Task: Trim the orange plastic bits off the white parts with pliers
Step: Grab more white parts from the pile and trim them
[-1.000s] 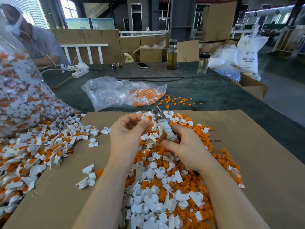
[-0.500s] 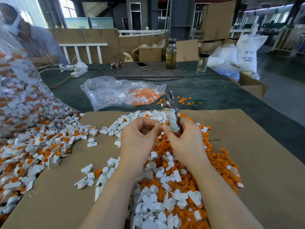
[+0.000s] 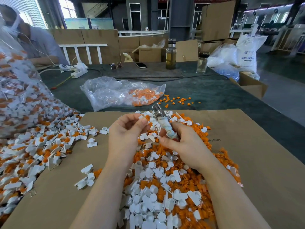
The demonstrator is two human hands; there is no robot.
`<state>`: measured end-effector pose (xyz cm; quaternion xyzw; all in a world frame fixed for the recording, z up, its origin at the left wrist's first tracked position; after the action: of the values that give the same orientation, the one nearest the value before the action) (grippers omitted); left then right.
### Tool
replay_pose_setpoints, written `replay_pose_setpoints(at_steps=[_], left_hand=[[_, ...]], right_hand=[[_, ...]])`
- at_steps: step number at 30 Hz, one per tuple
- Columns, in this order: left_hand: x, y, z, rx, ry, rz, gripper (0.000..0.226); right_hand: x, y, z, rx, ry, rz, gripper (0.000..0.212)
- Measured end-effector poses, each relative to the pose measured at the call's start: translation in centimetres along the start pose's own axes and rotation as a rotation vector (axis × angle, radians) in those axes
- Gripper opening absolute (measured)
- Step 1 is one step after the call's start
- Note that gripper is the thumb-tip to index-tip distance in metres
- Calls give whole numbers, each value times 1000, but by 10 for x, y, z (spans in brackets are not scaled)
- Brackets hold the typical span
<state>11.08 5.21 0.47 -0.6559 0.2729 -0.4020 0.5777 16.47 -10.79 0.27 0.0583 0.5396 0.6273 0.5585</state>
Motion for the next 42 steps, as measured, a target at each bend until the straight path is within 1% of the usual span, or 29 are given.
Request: replay_pose_setpoints(at_steps=[3, 6, 13, 19, 24, 26, 28, 30, 31, 32, 34, 37, 40, 42], left_hand=[[-3, 0, 2, -2, 31, -56, 7], [-3, 1, 3, 15, 52, -38, 8], [-4, 0, 3, 8, 81, -55, 8], [-3, 0, 3, -1, 73, -94, 5], [-4, 1, 3, -1, 69, -94, 6], [-4, 1, 4, -31, 66, -99, 5], [-5, 3, 5, -97, 68, -119, 5], [-9, 4, 7, -204, 46, -206, 5], [-14, 4, 9, -270, 13, -289, 7], [-20, 4, 12, -339, -42, -392, 11], [-39, 3, 16, -439, -204, -612, 17], [-68, 0, 20, -453, -398, -910, 21], [-88, 1, 25, -406, -484, -1143, 26], [-94, 1, 27, -382, -514, -1217, 28]], right_hand=[[0, 3, -1, -6, 105, -29, 18], [2, 5, -1, -14, 153, -53, 17], [5, 4, -1, -35, 152, -66, 6], [11, 1, 0, -59, 118, -105, 8], [14, -1, 1, -62, 121, -142, 17], [14, -2, 1, -66, 116, -161, 13], [15, -3, 1, -72, 103, -195, 6], [16, -4, 0, -80, 75, -271, 3], [15, -4, 0, -80, 60, -315, 4], [14, -4, 1, -76, 45, -351, 9], [12, -5, 1, -60, 5, -397, 17], [7, -7, 1, -26, -62, -438, 17], [5, -10, 0, 5, -106, -475, 25], [5, -12, 1, 29, -107, -497, 19]])
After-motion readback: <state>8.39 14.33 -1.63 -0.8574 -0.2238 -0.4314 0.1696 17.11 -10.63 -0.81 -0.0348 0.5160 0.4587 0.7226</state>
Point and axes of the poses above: each hand's wrist, its own z-axis towards the middle knuckle, its own x-axis out of the palm, y = z × x, the point moved 2 cm from there along z, towards the middle knuckle, and after that the axes turned 14 degrees about -x, right-handed, at the moved point
